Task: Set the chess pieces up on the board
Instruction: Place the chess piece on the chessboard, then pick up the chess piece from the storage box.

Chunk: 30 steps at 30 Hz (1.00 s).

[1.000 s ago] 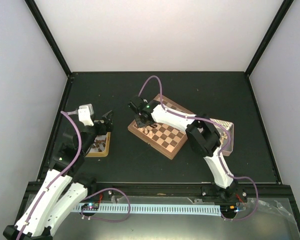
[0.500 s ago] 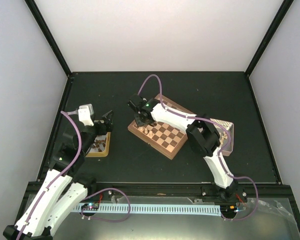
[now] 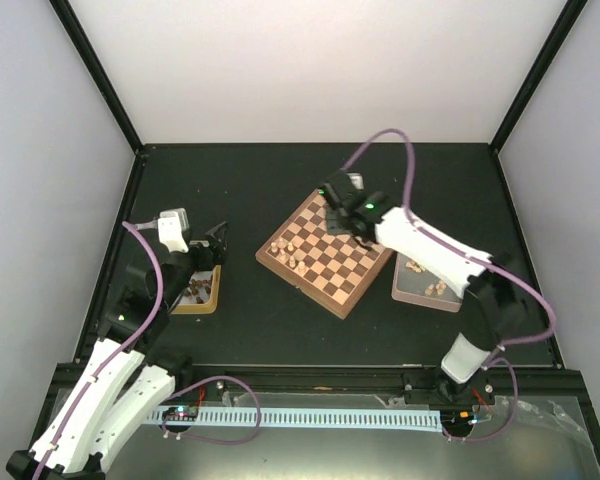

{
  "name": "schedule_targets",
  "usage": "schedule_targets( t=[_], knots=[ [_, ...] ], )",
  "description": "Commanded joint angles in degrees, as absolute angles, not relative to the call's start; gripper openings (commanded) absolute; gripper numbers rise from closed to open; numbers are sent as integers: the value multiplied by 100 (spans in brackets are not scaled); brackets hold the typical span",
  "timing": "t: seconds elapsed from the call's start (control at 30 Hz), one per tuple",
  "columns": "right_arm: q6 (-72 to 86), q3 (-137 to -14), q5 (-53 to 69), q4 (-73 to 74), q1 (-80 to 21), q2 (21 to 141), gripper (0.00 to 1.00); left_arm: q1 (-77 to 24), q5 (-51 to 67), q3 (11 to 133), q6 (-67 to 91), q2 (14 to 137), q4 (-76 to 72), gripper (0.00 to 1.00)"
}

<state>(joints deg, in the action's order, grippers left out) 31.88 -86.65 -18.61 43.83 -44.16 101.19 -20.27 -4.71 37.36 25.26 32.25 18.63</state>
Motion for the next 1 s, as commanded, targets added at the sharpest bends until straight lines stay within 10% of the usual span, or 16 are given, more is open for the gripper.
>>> schedule_targets(
  t=[0.0,0.97],
  knots=[
    [3532,-7501,-2603,4082,-3749,9040,28,-1990,-294,3758,2476,3241,1836,96],
    [3217,-4443,-1487,3015,-374,8201,28,-1991,-76,3806,2572,3498,1656,96]
  ],
)
